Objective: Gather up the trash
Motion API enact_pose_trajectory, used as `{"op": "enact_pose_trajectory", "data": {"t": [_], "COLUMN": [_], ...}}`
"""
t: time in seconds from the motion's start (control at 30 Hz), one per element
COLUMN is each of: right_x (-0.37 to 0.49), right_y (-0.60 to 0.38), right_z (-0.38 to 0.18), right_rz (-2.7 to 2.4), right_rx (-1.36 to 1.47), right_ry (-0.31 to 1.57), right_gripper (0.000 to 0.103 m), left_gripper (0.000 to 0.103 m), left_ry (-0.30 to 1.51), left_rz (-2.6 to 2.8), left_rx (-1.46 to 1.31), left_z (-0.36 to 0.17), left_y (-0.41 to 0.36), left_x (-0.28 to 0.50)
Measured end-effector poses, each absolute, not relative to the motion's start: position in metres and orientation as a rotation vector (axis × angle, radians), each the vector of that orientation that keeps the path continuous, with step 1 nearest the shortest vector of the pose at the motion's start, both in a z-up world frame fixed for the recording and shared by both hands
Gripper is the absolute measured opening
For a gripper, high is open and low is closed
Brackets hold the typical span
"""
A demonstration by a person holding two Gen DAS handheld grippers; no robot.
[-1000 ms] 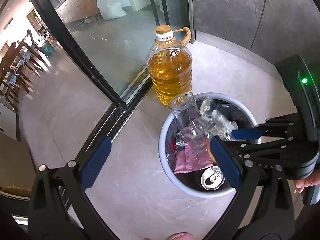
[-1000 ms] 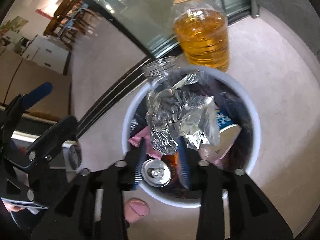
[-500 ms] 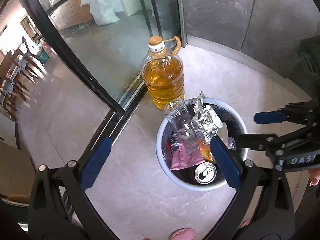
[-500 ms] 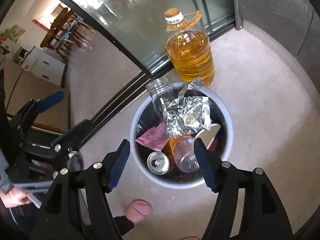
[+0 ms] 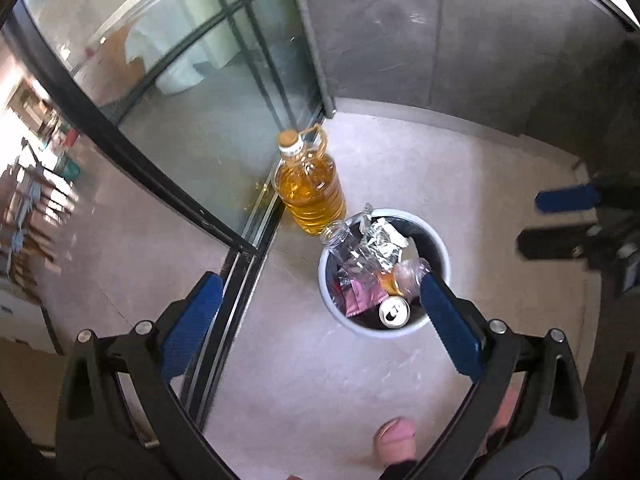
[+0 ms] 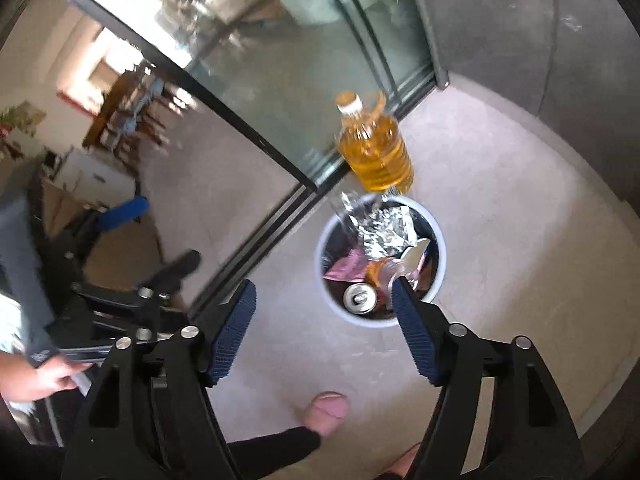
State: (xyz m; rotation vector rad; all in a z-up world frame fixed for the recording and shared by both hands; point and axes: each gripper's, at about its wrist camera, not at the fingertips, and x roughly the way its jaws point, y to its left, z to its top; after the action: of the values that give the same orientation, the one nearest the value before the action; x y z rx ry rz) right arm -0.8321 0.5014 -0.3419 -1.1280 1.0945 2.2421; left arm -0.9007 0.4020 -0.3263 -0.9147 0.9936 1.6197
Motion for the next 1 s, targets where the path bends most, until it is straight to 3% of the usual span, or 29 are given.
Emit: {"op": "enact_pose_trajectory", "data": {"t": [0.23,0.53,1.0], "right_x": [-0.771,-0.674,-0.447], "right_y": [0.436,0.337,0.168], "right_z": [-0.208,-0.086,-0.001], "right_rz": [2.212,2.103,1.615], "right_rx": [-0.862,-0.595,-0.24], "right_ry": [1.131,1.075,0.884], "right_gripper": [0.086,0.087,0.088], "left_gripper": [0.097,0.097,0.097], "left_ry": [1.016,1.019,0.956], "left_rz": [1.507,1.348,0.921], "left_rx": [-0.895,-0.745,-0.374], "left_z": [-0.223,-0.109,0.007], "left_y": [0.384,0.368,0.31], "left_x": [-0.877,-0.789,-0.569]}}
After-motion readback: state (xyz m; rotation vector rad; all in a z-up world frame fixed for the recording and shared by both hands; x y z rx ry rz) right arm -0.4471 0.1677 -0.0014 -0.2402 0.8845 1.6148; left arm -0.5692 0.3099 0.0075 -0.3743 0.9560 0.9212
